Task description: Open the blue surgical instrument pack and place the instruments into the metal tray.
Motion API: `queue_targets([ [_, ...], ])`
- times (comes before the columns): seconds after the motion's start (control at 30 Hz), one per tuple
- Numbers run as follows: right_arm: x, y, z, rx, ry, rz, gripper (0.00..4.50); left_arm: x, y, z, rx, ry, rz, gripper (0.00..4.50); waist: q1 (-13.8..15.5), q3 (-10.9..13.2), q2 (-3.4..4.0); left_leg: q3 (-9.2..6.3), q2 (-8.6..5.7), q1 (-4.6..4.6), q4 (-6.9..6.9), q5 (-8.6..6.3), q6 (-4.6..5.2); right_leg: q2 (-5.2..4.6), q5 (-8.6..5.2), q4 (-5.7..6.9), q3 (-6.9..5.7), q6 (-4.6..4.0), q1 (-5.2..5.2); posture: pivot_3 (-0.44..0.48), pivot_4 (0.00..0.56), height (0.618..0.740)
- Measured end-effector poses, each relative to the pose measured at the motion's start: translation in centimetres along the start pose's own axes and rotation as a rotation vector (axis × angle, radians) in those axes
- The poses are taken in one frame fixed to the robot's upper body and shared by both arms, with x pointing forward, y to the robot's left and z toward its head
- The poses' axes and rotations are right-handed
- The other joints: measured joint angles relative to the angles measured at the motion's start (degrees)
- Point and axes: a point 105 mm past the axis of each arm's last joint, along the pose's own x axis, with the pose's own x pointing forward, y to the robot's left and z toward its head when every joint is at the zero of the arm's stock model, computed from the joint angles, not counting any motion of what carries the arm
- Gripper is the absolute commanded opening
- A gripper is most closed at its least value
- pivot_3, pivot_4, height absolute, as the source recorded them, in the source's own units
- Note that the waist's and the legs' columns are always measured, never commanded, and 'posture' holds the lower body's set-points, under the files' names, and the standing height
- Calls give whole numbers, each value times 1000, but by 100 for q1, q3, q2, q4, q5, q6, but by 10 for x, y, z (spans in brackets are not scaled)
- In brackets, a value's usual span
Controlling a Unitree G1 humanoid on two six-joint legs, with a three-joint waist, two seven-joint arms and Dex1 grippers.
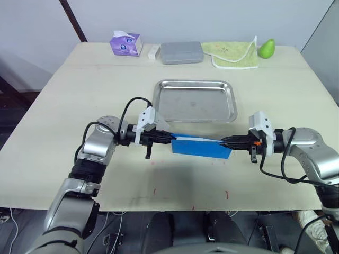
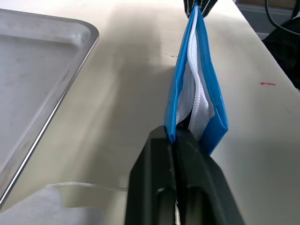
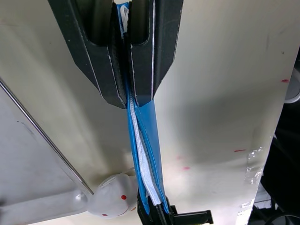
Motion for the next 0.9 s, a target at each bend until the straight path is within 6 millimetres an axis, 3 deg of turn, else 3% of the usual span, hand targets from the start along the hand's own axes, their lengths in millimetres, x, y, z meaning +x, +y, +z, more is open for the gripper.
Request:
queue_targets([
  [0.27, 1, 11, 1, 23, 12, 27, 0, -4, -21, -4, -24, 15, -29, 17, -3, 0, 0, -2, 1, -1, 0, 0, 0, -1, 0, 0, -1, 0, 0, 0, 150, 740],
  [0.9, 1, 22, -3, 22, 12, 6, 0, -5, -38, -5, -24, 26, 29, 17, -1, -1, 0, -3, 1, 3, 0, 0, 0, -1, 0, 0, -1, 0, 4, 0, 150, 740],
])
